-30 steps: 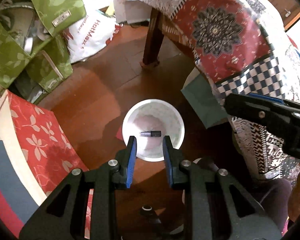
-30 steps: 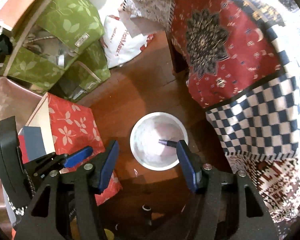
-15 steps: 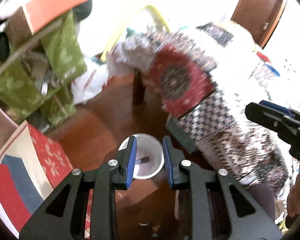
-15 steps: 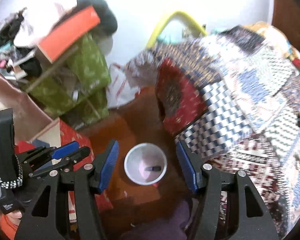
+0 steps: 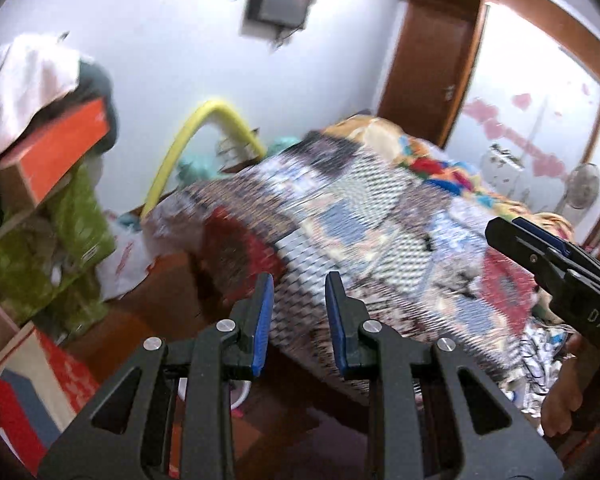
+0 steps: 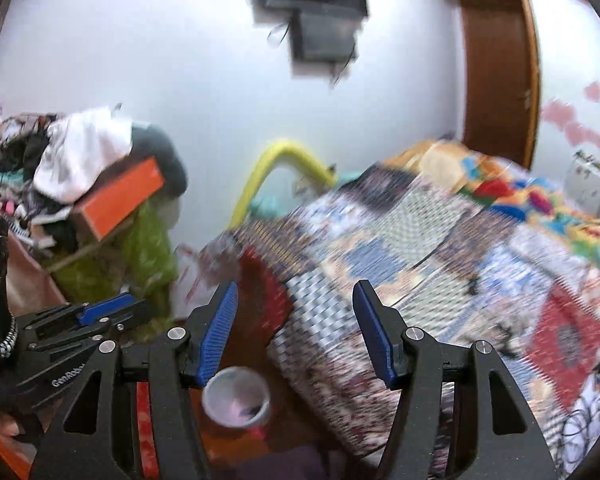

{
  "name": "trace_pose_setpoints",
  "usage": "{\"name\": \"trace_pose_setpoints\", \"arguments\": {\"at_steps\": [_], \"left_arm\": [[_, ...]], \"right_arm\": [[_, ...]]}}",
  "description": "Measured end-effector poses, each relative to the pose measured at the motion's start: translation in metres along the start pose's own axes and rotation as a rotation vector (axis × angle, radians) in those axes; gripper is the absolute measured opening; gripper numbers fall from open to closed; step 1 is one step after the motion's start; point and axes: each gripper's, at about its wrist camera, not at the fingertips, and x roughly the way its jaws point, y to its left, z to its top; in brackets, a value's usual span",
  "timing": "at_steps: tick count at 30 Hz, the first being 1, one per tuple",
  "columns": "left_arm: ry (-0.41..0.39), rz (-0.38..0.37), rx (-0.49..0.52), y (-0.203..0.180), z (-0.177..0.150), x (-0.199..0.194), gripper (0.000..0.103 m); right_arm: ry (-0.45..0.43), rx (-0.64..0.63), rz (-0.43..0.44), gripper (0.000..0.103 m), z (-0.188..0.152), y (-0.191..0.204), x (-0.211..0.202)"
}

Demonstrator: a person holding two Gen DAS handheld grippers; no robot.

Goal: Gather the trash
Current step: 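Move the right gripper back over the quilt items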

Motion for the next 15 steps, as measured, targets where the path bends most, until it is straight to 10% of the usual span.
{"name": "trace_pose_setpoints", "arguments": {"at_steps": [9,15], "left_arm": [[-0.034,-0.119,0.111,-0.081,0.020,0.000,0.026],[-0.064,-0.154,0.148,-0.131,0.028,0.020,0.068]], "right_arm": [[-0.113,0.087,-0.117,0.056,0.007,-0.066,-0.058],[-0.101,0.115,-0.239,0.067,0.004,-0.113,-0.069]]}}
